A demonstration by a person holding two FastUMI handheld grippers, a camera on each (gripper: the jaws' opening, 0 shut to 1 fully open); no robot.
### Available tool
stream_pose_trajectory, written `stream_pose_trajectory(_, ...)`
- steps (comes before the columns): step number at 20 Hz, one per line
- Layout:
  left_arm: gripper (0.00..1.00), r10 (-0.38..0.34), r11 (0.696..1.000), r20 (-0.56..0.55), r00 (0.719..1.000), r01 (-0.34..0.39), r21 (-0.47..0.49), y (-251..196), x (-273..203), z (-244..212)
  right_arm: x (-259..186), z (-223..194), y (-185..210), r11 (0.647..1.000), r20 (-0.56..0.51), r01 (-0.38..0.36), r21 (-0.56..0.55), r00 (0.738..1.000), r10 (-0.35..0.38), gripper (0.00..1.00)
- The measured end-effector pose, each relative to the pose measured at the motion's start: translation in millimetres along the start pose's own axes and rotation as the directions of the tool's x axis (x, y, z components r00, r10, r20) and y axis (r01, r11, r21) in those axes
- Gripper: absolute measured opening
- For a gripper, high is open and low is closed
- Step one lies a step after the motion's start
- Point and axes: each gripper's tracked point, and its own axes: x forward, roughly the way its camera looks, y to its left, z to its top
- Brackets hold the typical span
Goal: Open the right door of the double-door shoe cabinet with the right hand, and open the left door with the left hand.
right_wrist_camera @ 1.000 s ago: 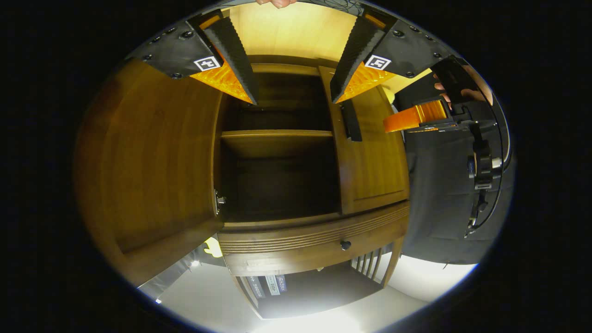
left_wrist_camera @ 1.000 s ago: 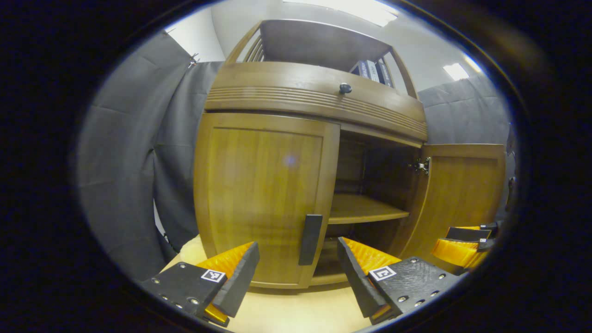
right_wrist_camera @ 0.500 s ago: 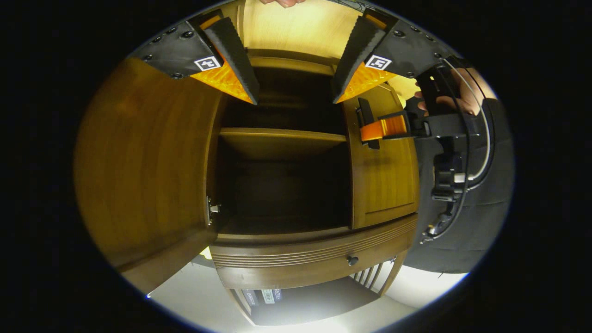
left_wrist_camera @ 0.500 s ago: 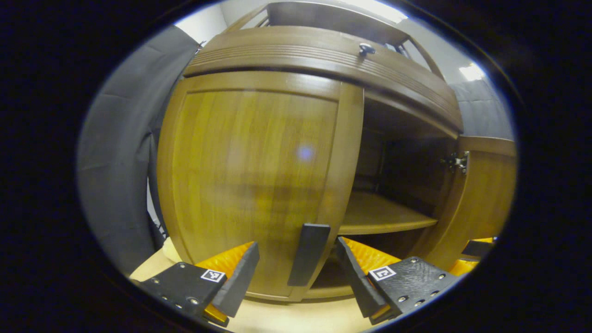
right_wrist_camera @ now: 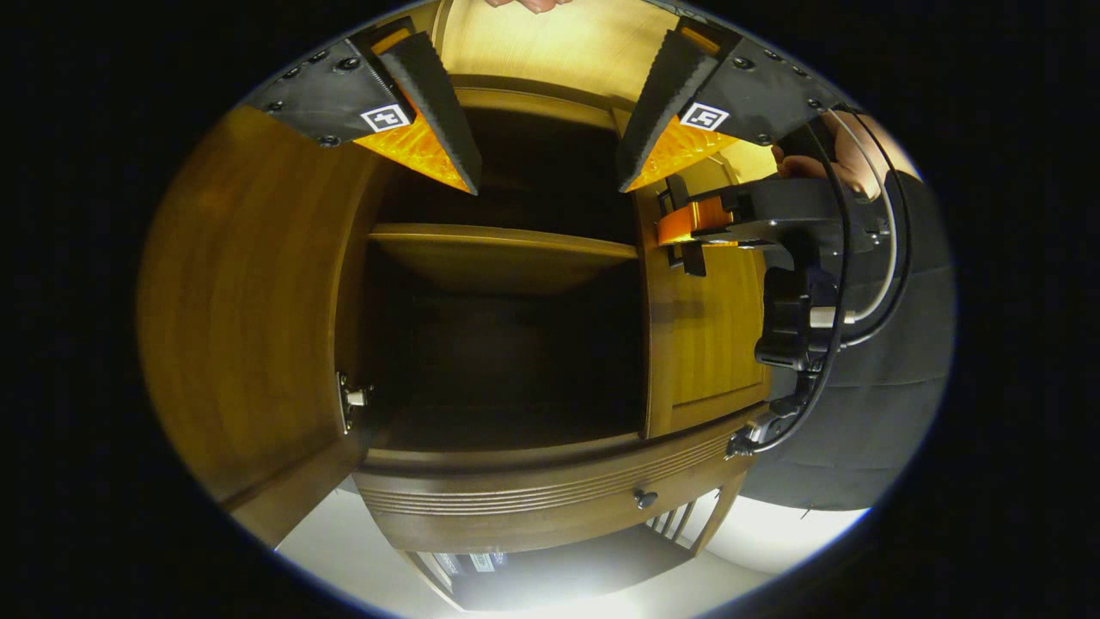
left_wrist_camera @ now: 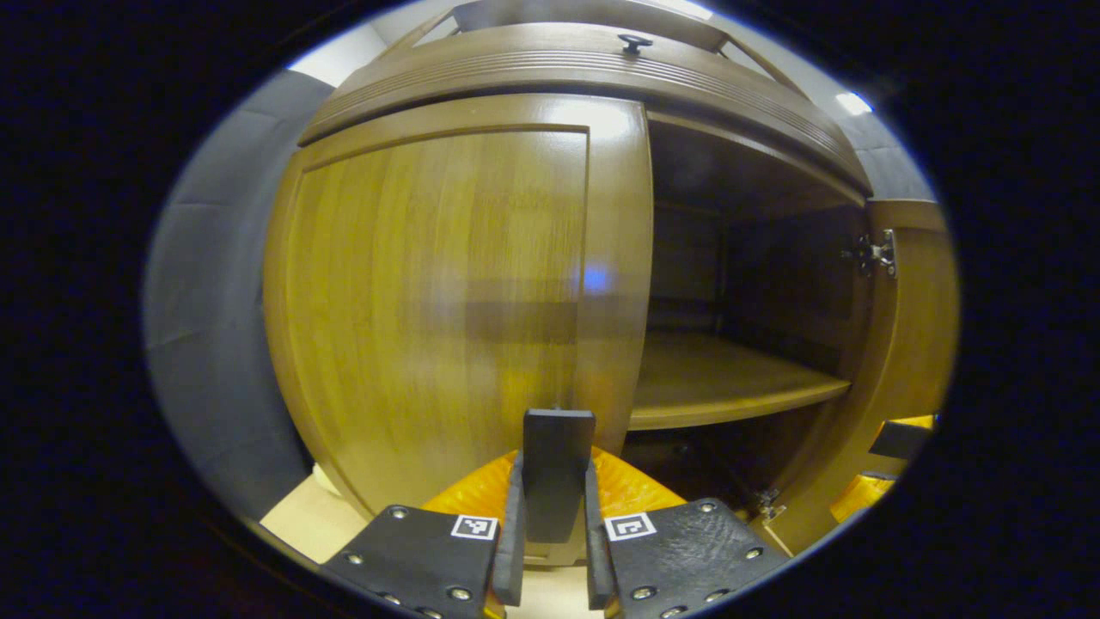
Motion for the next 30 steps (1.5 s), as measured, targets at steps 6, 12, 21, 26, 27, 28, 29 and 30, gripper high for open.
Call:
stream_pose_trajectory(6, 0.18, 0.029, 1.0, 0.013, 0.999, -0.029, 0.004, -3.3, 1.0, -2.8, 7.9, -8.0, -7.0, 1.0, -0.012, 0.004, -0.001, 1.0, -0.004, 0.94)
stream_pose_trajectory(12, 0.05, 0.009, 1.0, 0.002, 1.0, -0.009, 0.001, -6.7, -1.3, -4.5, 8.5, -12.0, -17.1, 1.0, -0.021, 0.022, -0.002, 1.0, -0.022, 0.94)
stream_pose_trajectory(21, 0.05, -0.038, 0.999, 0.001, 0.999, 0.038, -0.005, -8.0, -15.7, 5.0, 9.2, -12.0, -21.9, 0.996, -0.034, 0.084, 0.023, 0.996, -0.083, 0.94)
stream_pose_trajectory(26, 0.05, -0.076, 0.997, 0.008, 0.997, 0.076, -0.008, -3.5, -35.0, 6.2, 4.5, -9.7, -27.2, 0.99, -0.04, 0.139, 0.035, 0.99, -0.138, 0.94)
stream_pose_trajectory(27, 0.05, -0.08, 0.997, 0.011, 0.997, 0.08, -0.009, -1.6, -39.4, 6.1, 4.0, -9.5, -28.0, 0.988, -0.042, 0.149, 0.039, 0.988, -0.147, 0.94)
stream_pose_trajectory(28, 0.05, -0.083, 0.996, 0.015, 0.996, 0.083, -0.01, 0.2, -44.1, 5.5, 2.5, -9.2, -28.1, 0.987, -0.043, 0.156, 0.043, 0.987, -0.154, 0.94)
stream_pose_trajectory(29, 0.05, -0.085, 0.996, 0.017, 0.996, 0.085, -0.012, 1.3, -47.3, 5.5, 2.0, -8.3, -28.1, 0.985, -0.043, 0.164, 0.045, 0.986, -0.162, 0.94)
stream_pose_trajectory(30, 0.05, -0.086, 0.996, 0.019, 0.996, 0.086, -0.014, 2.8, -51.2, 5.7, -0.7, -7.4, -27.7, 0.984, -0.039, 0.171, 0.044, 0.985, -0.17, 0.94)
